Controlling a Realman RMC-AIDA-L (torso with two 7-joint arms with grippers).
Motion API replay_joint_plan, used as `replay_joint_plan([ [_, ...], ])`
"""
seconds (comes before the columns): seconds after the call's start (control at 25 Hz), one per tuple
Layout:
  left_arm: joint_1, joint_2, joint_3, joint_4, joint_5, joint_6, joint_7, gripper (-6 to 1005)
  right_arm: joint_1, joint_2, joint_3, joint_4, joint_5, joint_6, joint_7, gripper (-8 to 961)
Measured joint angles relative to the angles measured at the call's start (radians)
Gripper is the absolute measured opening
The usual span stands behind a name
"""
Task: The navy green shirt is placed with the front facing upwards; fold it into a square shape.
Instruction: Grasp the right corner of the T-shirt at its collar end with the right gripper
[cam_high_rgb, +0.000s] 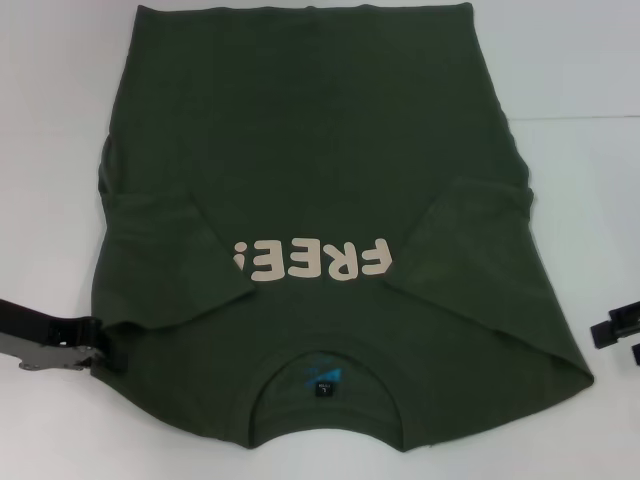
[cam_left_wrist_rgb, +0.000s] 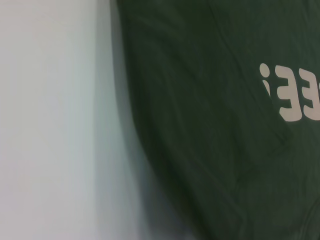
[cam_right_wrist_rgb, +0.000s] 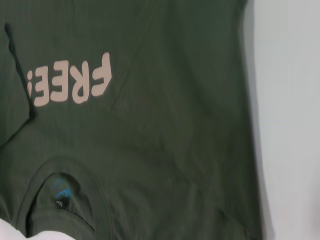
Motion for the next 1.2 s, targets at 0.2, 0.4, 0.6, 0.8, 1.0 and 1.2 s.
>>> replay_joint_plan([
  [0.2,0.004,-0.002,-0.001,0.0,-0.001,0.0,0.007,42,0.001,0.03,-0.025,0.004,-0.006,0.027,-0.001,853],
  [0.4,0.004,-0.002,-0.001,0.0,-0.003,0.0,0.007,42,-0.002,0.043,-0.067,0.007,-0.009,0.058,-0.001,853],
  [0.6,0.004,-0.004,-0.001,0.0,-0.004,0.0,0.008,41,-0.009,0.051,-0.071,0.007,-0.009,0.075,-0.003,853],
  [0.8,0.005,-0.006,-0.001,0.0,-0.004,-0.001,0.008,42,-0.011,0.062,-0.072,0.007,-0.009,0.086,-0.01,853],
  [1.0,0.005,-0.006,-0.001,0.0,-0.004,-0.002,0.008,42,-0.011,0.068,-0.074,0.007,-0.009,0.097,-0.013,854],
  [1.2,0.005,-0.006,-0.001,0.0,-0.004,-0.003,0.008,41,-0.013,0.073,-0.082,0.008,-0.009,0.112,-0.014,854],
])
